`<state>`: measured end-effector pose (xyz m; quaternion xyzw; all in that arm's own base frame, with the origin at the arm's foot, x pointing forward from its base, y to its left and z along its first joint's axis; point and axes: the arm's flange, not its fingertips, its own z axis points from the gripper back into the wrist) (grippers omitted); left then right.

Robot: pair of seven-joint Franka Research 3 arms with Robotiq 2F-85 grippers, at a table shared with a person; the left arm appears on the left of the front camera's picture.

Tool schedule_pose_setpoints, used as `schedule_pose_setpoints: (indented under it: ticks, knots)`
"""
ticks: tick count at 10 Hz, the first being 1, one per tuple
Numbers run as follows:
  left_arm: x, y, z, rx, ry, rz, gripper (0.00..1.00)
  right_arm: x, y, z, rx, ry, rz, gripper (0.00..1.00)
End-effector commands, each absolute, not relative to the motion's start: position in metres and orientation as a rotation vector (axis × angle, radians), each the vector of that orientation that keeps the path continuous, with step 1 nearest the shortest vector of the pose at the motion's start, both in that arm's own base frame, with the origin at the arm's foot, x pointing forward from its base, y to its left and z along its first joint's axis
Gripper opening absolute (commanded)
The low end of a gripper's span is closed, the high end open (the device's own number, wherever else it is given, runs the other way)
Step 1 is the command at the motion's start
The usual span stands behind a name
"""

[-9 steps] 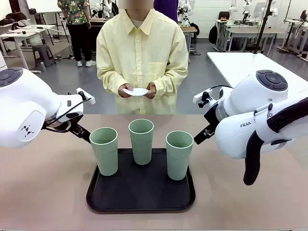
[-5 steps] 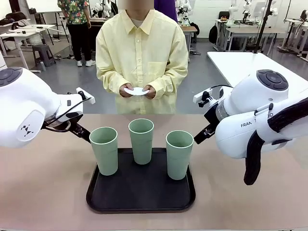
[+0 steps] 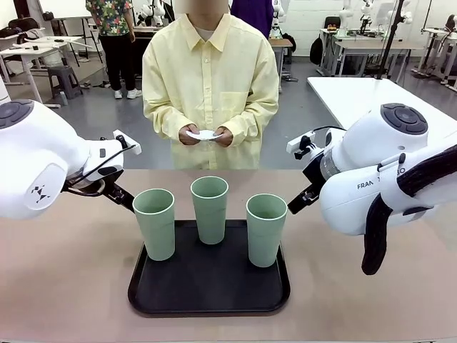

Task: Place coasters on the table and set cups on them.
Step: Pick up one Reusable plastic cup and place it on a coaster set by the human.

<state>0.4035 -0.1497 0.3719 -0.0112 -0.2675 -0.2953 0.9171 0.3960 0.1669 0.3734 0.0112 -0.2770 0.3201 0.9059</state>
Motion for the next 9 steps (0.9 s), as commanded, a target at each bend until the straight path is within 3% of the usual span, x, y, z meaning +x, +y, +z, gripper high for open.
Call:
schedule_pose_setpoints:
  ticks: [1, 5, 6, 9]
  knots:
    - [0.403, -0.150, 0.372, -0.023, -0.550, -0.608, 1.00, 0.396, 0.167, 0.373, 0.023, -0.572, 0.661, 1.00]
    - [0.403, -0.150, 0.372, -0.023, -0.550, -0.608, 1.00, 0.396, 0.167, 0.373, 0.023, -0.572, 0.661, 1.00]
    - [0.406, -0.136, 0.400, 0.000, -0.603, -0.604, 1.00, 0.391, 0.162, 0.387, 0.037, -0.626, 0.673, 1.00]
    - [0.363, -0.101, 0.468, 0.067, -0.577, -0.614, 1.00, 0.343, 0.143, 0.426, -0.029, -0.567, 0.684, 1.00]
